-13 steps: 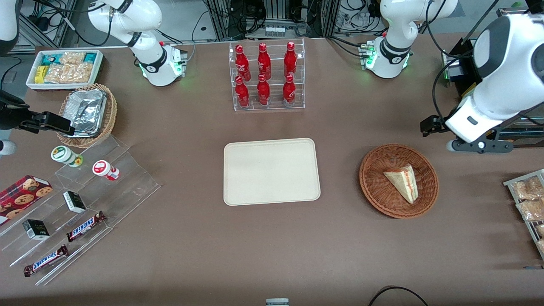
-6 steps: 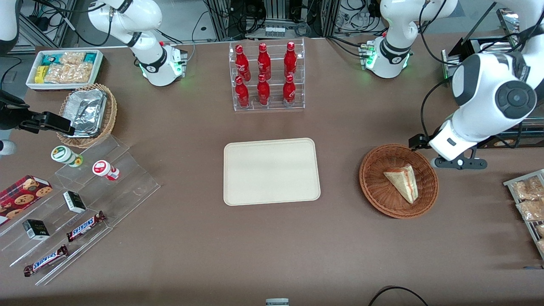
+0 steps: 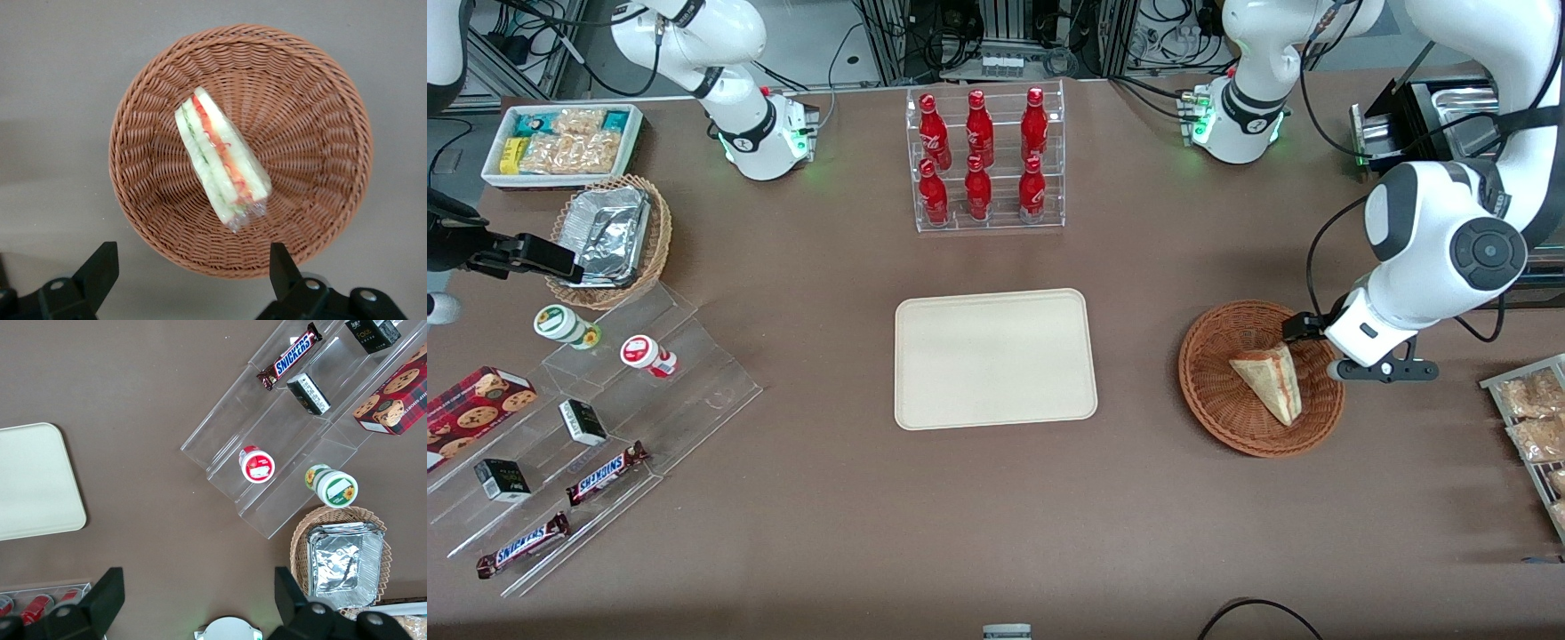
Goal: Place sandwich from basket to tray
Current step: 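Lower the left gripper and close it on the wrapped sandwich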
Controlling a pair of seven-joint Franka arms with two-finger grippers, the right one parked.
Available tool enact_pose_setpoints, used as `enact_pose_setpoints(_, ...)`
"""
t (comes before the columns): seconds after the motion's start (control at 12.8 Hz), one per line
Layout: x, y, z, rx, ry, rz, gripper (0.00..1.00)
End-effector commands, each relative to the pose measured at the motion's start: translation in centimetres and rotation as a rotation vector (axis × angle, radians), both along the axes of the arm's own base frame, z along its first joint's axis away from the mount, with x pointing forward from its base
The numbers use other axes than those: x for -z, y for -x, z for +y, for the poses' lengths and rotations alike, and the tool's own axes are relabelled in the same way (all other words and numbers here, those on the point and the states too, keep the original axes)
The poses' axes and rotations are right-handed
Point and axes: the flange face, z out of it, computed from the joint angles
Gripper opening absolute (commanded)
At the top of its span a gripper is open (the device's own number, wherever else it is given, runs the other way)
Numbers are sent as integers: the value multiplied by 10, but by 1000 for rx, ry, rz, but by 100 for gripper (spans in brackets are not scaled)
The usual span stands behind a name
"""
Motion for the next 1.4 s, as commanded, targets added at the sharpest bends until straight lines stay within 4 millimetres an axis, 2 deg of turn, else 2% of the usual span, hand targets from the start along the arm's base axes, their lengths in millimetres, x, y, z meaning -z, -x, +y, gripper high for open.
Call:
enact_pose_setpoints(0.0, 7, -3, 7, -88, -2, -22, 100)
enact_pose_setpoints(0.16, 15, -6, -2, -190, -11, -27, 100)
enact_pose_setpoints(0.39, 16, -7, -9, -296, -15, -43, 100)
enact_pose_setpoints(0.47, 17, -5, -17, -355, -18, -44, 100)
enact_pose_setpoints(0.7, 26, -6, -31, -618, -19, -85, 100)
enact_pose_setpoints(0.94, 49, 8, -29, -655, 21, -166, 100)
enact_pose_setpoints(1.32, 68, 14, -29, -654, 9, -135, 100)
